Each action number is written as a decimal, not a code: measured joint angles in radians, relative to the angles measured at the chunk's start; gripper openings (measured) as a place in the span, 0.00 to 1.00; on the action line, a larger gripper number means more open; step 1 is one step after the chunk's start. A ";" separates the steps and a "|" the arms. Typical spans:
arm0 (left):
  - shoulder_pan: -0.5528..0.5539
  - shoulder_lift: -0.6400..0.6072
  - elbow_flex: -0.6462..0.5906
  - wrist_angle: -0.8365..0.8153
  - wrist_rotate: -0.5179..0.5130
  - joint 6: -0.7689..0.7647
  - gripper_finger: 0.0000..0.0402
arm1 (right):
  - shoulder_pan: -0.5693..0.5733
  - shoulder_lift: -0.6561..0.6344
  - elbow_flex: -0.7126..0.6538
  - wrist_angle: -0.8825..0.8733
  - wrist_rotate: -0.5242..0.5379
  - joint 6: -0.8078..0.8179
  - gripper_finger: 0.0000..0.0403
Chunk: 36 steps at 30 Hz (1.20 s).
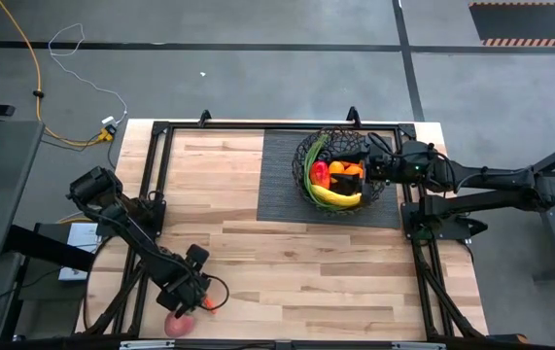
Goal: Build produce basket
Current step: Put the carrot into the wire basket
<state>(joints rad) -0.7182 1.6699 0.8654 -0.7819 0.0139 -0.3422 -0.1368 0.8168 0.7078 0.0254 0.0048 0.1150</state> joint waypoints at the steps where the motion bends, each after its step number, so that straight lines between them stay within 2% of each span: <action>1: 0.000 0.000 0.000 -0.001 0.000 0.006 0.42 | 0.000 0.000 0.000 0.000 0.000 0.000 0.62; 12: 0.005 -0.001 -0.001 -0.007 0.000 0.032 0.26 | 0.000 0.000 0.000 0.000 0.000 0.000 0.62; 17: 0.011 -0.020 -0.005 -0.029 0.002 0.063 0.25 | 0.000 0.000 0.000 0.000 0.000 0.000 0.62; 21: 0.058 -0.094 -0.005 -0.084 0.016 0.068 0.27 | 0.000 0.000 0.000 0.000 0.000 0.000 0.62; 28: 0.263 -0.363 -0.004 -0.139 0.018 0.090 0.27 | 0.000 0.000 0.000 0.000 0.000 0.005 0.62; 33: 0.475 -0.554 0.041 -0.131 -0.131 0.124 0.27 | 0.000 0.001 0.000 0.000 0.000 0.055 0.62; 36: 0.604 -0.630 0.069 -0.043 -0.228 0.177 0.27 | 0.000 0.001 0.000 0.000 0.000 0.070 0.62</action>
<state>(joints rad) -0.1143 1.0403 0.9341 -0.8249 -0.2136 -0.1654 -0.1364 0.8181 0.7078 0.0256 0.0044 0.1855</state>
